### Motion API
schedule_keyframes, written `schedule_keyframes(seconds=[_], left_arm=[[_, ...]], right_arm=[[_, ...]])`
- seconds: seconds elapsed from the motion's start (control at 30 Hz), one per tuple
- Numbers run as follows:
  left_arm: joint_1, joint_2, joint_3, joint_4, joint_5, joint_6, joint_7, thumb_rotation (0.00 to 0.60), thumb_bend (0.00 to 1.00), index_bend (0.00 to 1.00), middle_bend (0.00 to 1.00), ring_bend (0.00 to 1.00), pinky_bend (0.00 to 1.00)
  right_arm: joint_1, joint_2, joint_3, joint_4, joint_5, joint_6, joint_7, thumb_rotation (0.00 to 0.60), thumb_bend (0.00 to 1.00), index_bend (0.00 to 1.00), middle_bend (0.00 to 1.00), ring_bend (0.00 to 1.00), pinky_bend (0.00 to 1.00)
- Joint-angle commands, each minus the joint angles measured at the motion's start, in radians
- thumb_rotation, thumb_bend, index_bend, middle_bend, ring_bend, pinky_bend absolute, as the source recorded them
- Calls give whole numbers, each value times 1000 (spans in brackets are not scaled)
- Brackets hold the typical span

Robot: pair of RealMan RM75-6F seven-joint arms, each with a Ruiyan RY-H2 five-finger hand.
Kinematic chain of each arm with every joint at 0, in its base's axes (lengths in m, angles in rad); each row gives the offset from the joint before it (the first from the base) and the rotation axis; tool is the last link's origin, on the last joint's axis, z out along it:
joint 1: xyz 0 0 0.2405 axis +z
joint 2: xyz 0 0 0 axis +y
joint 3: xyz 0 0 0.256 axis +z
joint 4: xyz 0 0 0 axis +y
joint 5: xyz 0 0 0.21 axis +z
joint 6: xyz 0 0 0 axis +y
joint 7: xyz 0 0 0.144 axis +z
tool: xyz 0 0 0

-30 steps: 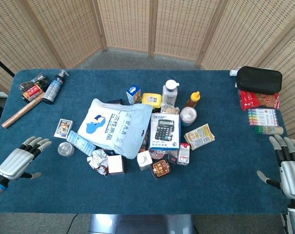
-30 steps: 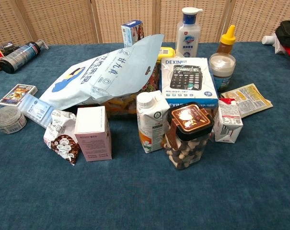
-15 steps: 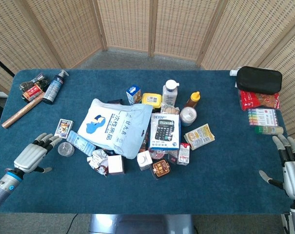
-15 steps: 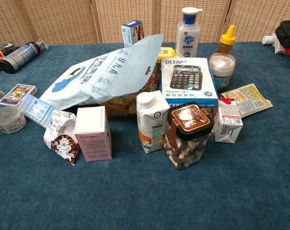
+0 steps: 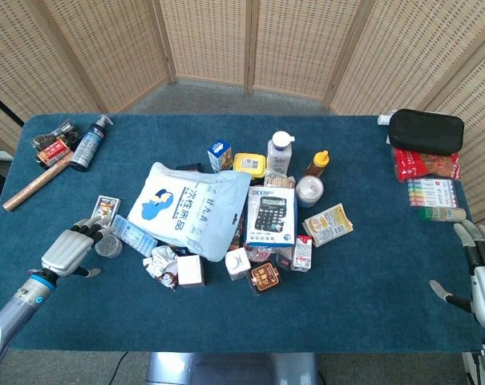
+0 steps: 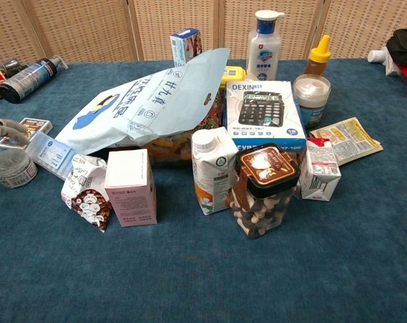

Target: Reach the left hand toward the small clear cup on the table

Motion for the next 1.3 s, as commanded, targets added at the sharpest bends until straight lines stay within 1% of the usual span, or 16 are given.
schedule_keyframes(seconds=[0.03, 0.13, 0.23, 0.43, 0.57, 0.67, 0.77, 0.97, 1.07, 1.2, 1.3], left_arm=[[3, -16, -11, -2, -15, 14, 39, 600, 1, 530, 519, 515, 566], [4, -23, -14, -2, -32, 5, 65, 600, 17, 644, 643, 628, 663], [6, -23, -20, -6, -43, 11, 77, 600, 42, 676, 680, 664, 686], [10, -6, -26, -22, -50, 41, 63, 600, 46, 685, 689, 672, 686], [13, 29, -36, -68, -43, 86, 43, 600, 47, 686, 689, 672, 686], [12, 80, -52, -137, -39, 127, 38, 600, 47, 686, 689, 672, 686], [6, 150, -83, -229, -51, 158, 41, 600, 47, 687, 689, 674, 686], [-7, 320, -170, -461, -100, 206, 74, 600, 47, 686, 687, 675, 685], [-7, 395, -207, -557, -121, 226, 102, 600, 45, 686, 687, 674, 685], [-5, 461, -233, -636, -141, 233, 129, 600, 47, 686, 686, 675, 685], [-4, 487, -243, -667, -148, 234, 137, 600, 46, 686, 687, 675, 685]], right_arm=[[-1, 1, 1, 1, 0, 1, 2, 591, 0, 0, 0, 0, 0], [-2, 2, 0, 0, 0, 2, 5, 586, 0, 0, 0, 0, 0], [-4, 3, 1, -1, -1, 5, 7, 591, 0, 0, 0, 0, 0], [-4, 3, 1, -2, -1, 5, 3, 591, 0, 0, 0, 0, 0], [-5, 3, 2, -2, 1, 5, 2, 588, 0, 0, 0, 0, 0], [-4, 4, 3, -2, 3, 2, 4, 588, 0, 0, 0, 0, 0], [-4, 4, 2, -2, 2, 1, 6, 593, 0, 0, 0, 0, 0], [-3, 6, 2, -10, -2, 1, 2, 590, 0, 0, 0, 0, 0], [1, 5, 4, -13, 1, -5, -1, 590, 0, 0, 0, 0, 0], [2, 4, 3, -14, 1, -8, -6, 589, 0, 0, 0, 0, 0], [1, 3, 1, -13, 0, -9, -11, 589, 0, 0, 0, 0, 0]])
